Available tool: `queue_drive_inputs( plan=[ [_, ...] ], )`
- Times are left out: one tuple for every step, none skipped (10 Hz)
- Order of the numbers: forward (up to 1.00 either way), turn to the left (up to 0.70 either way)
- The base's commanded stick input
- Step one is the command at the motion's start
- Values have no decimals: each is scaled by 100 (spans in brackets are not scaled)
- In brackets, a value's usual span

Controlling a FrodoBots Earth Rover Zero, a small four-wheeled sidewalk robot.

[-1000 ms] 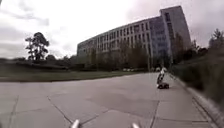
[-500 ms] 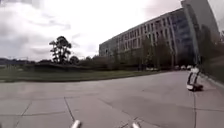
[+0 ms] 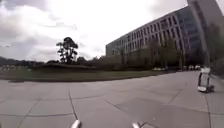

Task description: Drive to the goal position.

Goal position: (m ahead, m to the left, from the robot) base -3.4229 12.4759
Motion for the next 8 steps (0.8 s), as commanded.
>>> queue_drive_inputs(
  plan=[
    [70,35],
    [70,35],
    [70,35],
    [70,35],
    [70,35],
    [70,35],
    [70,35],
    [70,35]
  ],
)
